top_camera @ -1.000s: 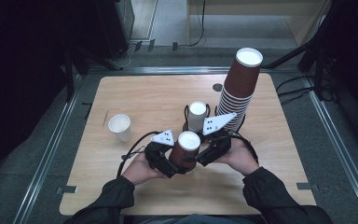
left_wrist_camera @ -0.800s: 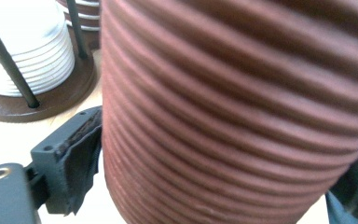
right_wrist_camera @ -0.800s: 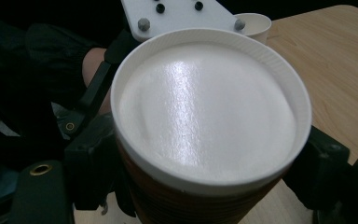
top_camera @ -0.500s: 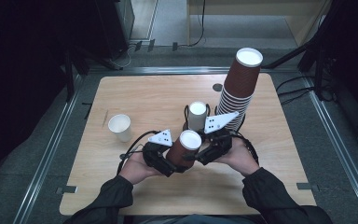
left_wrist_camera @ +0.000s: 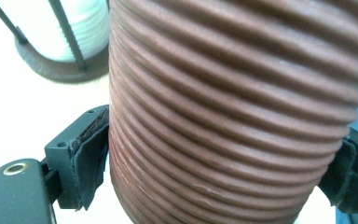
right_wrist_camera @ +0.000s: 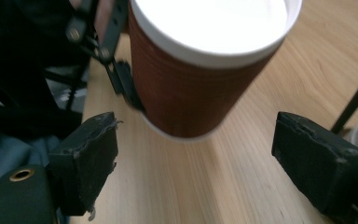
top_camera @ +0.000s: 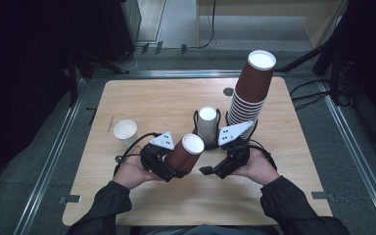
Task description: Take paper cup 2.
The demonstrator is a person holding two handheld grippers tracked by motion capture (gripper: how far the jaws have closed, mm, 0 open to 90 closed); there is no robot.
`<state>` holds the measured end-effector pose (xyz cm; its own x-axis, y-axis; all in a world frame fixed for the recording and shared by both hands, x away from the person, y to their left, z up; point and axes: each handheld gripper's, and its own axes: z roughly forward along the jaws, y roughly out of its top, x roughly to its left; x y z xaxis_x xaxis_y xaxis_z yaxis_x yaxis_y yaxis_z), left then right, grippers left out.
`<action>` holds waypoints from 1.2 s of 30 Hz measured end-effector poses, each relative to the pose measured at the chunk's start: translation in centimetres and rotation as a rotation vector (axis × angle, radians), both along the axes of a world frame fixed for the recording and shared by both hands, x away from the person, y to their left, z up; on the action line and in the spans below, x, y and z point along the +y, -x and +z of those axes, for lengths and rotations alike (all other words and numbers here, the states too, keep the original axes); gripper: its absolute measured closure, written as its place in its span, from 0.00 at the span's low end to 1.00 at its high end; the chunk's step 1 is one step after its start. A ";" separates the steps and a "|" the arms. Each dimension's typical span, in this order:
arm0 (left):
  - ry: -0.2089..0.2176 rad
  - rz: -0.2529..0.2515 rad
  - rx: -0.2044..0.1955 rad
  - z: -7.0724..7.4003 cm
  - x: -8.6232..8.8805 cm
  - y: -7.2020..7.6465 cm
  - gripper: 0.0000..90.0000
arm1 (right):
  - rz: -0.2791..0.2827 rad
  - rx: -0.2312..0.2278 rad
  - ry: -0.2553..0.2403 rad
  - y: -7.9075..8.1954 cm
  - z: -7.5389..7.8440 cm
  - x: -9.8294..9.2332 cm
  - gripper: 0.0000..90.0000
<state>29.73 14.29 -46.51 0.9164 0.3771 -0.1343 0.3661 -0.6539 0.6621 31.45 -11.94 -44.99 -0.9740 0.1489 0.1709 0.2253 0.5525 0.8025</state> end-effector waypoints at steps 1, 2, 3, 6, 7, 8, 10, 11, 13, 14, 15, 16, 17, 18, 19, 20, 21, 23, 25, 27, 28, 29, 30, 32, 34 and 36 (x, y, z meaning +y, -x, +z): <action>-0.011 -0.003 0.005 0.1 0.0 0.0 0.11 | 0.001 -0.003 0.018 0.1 -0.2 0.0 0.17; -0.026 -0.002 -0.002 0.2 0.0 0.0 0.11 | 0.001 -0.007 0.038 0.3 -0.3 -0.1 0.17; -0.038 0.004 0.004 0.2 0.0 -0.1 0.11 | 0.003 -0.018 0.058 0.4 -0.5 -0.1 0.17; -0.064 0.012 0.013 0.3 0.0 -0.2 0.11 | 0.005 -0.019 0.080 0.5 -0.8 -0.3 0.18; -0.072 0.007 0.013 0.2 -0.1 -0.2 0.11 | 0.002 -0.017 0.088 0.6 -0.9 -0.4 0.18; -0.079 0.003 0.008 0.3 -0.1 -0.2 0.11 | 0.002 -0.019 0.088 0.6 -1.0 -0.5 0.18; -0.111 -0.007 0.009 0.2 0.0 -0.5 0.11 | -0.005 -0.014 0.095 0.6 -1.1 -0.8 0.19; -0.124 -0.006 0.016 0.2 -0.1 -0.6 0.11 | -0.010 -0.013 0.096 0.6 -1.2 -1.0 0.19; -0.137 -0.006 0.022 0.1 -0.2 -0.8 0.11 | -0.020 -0.014 0.103 0.5 -1.5 -1.3 0.19; -0.151 -0.008 0.023 0.0 -0.3 -0.9 0.11 | -0.022 -0.007 0.110 0.5 -1.6 -1.4 0.19; -0.158 -0.010 0.026 0.0 -0.4 -1.0 0.11 | -0.029 -0.013 0.118 0.5 -1.7 -1.5 0.19; -0.173 -0.015 0.029 -0.2 -0.5 -1.2 0.11 | -0.030 -0.018 0.119 0.5 -1.8 -1.6 0.19; -0.181 -0.019 0.033 -0.3 -0.7 -1.3 0.11 | -0.031 -0.018 0.121 0.5 -1.9 -1.7 0.19; -0.195 -0.025 0.035 -0.4 -0.8 -1.4 0.11 | -0.029 -0.022 0.123 0.4 -2.0 -1.7 0.19; -0.202 -0.028 0.041 -0.5 -1.0 -1.6 0.11 | -0.031 -0.021 0.124 0.4 -2.0 -1.7 0.19; -0.210 -0.034 0.046 -0.6 -1.1 -1.7 0.11 | -0.030 -0.014 0.127 0.4 -2.1 -1.8 0.19; -0.215 -0.041 0.053 -0.7 -1.3 -1.9 0.11 | -0.029 -0.025 0.125 0.4 -2.1 -1.8 0.19; -0.231 -0.056 0.058 -1.0 -1.7 -2.0 0.11 | -0.025 -0.023 0.124 0.4 -2.2 -1.9 0.20; -0.237 -0.070 0.066 -1.2 -2.0 -2.0 0.11 | -0.027 -0.021 0.125 0.4 -2.2 -2.0 0.20; -0.249 -0.090 0.073 -1.5 -2.5 -2.0 0.11 | -0.026 -0.029 0.119 0.2 -2.1 -2.1 0.20; -0.254 -0.098 0.075 -1.5 -2.6 -1.9 0.11 | -0.027 -0.025 0.119 0.2 -2.1 -2.1 0.20; -0.262 -0.107 0.074 -1.6 -2.7 -1.9 0.11 | -0.027 -0.026 0.120 0.2 -2.1 -2.1 0.20; -0.266 -0.112 0.077 -1.7 -2.9 -2.0 0.11 | -0.027 -0.025 0.118 0.1 -2.1 -2.1 0.20; -0.275 -0.121 0.088 -1.8 -3.2 -1.9 0.11 | -0.022 -0.025 0.107 0.0 -2.0 -2.0 0.20; -0.281 -0.134 0.094 -1.9 -3.7 -1.8 0.11 | -0.014 -0.025 0.099 0.0 -1.9 -1.8 0.19; -0.290 -0.159 0.096 -2.0 -4.3 -1.5 0.11 | 0.000 -0.032 0.097 -0.1 -1.8 -1.5 0.19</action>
